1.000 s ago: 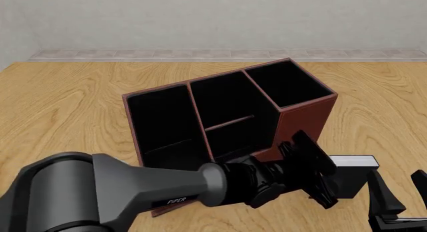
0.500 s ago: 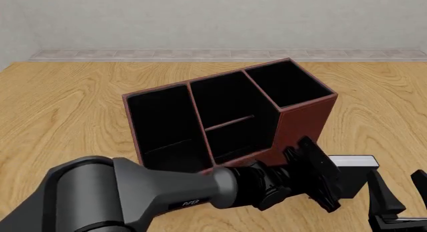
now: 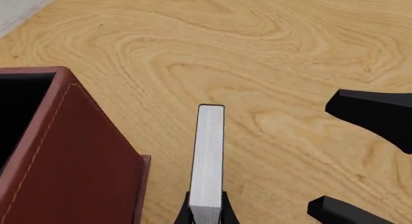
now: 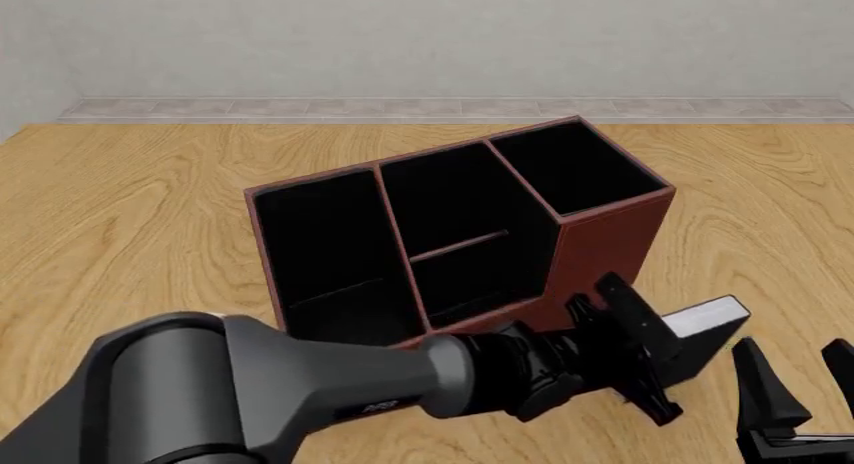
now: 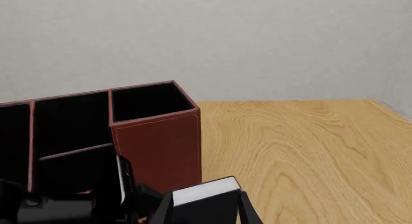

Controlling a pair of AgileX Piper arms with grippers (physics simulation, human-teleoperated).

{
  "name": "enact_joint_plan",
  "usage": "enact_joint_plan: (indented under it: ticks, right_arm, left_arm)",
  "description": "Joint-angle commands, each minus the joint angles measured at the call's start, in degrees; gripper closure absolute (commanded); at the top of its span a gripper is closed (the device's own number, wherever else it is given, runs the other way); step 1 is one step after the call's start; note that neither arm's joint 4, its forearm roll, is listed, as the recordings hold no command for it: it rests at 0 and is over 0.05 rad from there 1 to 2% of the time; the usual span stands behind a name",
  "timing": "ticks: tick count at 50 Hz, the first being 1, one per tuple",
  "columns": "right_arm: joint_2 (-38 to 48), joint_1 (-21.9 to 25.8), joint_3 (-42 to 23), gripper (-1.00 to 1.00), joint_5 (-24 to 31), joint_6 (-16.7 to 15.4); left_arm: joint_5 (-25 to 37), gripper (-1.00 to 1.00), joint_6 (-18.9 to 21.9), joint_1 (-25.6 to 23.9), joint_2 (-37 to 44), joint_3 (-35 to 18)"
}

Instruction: Pick up the book and place it in the back compartment of the caddy.

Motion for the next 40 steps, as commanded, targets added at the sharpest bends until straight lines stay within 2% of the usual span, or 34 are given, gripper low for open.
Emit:
enact_joint_plan:
  ticks: [1,28,40]
  right_arm:
    - [0.04,0.0,-0.01,-1.0,-0.03,0.02]
    - [-0.33,0.01,-0.01,-1.0,0.34,-0.01]
    - [-0.33,-0.01,-0.01,-1.0,0.34,0.02]
  left_arm:
    - [-0.6,1.0,2.23,0.81,-2.31,1.14]
    - [-4.81,1.0,1.43,0.85,-10.83,10.77]
    - [-6.04,1.0,2.54,0.76,-13.04,13.71]
